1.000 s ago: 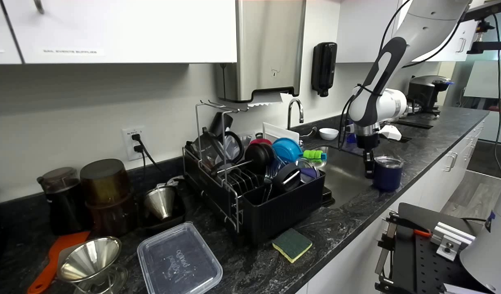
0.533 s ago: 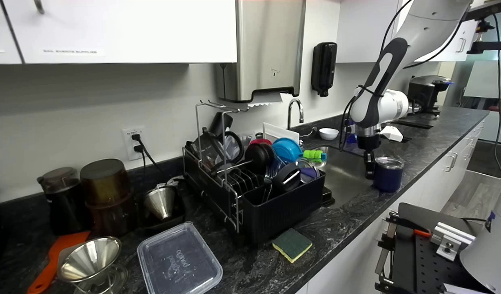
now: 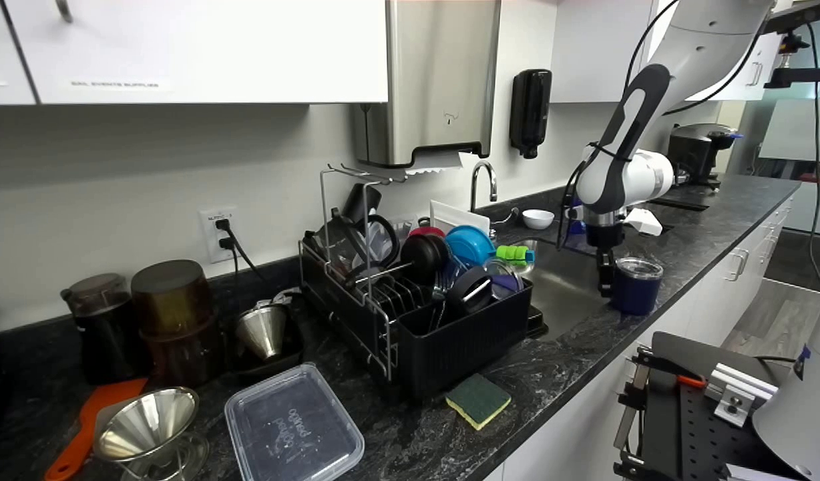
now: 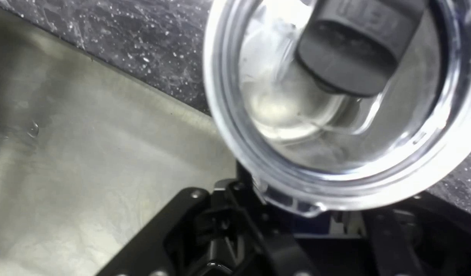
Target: Put the blue object on the dish rack
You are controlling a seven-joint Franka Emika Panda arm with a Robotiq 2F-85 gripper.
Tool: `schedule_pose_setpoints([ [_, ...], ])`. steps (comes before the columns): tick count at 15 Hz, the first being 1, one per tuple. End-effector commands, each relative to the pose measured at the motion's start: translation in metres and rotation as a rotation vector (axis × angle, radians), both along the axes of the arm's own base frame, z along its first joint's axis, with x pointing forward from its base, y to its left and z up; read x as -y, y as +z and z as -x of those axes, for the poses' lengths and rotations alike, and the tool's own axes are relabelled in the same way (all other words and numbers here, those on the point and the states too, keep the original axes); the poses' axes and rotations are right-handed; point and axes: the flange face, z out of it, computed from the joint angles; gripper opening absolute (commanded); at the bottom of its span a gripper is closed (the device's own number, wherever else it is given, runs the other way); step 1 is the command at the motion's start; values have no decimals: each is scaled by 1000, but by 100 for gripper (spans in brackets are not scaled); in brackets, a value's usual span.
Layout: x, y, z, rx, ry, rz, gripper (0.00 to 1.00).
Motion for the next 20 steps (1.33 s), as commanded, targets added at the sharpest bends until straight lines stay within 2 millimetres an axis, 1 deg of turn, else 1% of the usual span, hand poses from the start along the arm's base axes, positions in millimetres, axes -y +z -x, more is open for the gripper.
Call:
schedule_pose_setpoints([
  [1,-2,2,7,25,34,14,79],
  [2,-3,2,8,26,35,15,85],
  [4,-3,3,8,29,42,21,100],
  [10,-4,8,9,40,52,30,100],
  [16,-3,21,6,49,46,19,100],
  [17,-3,21,5,42,47,21,100],
  [18,-1,17,1,44,27,33,100],
  [20,-1,18,1,44,27,32,100],
])
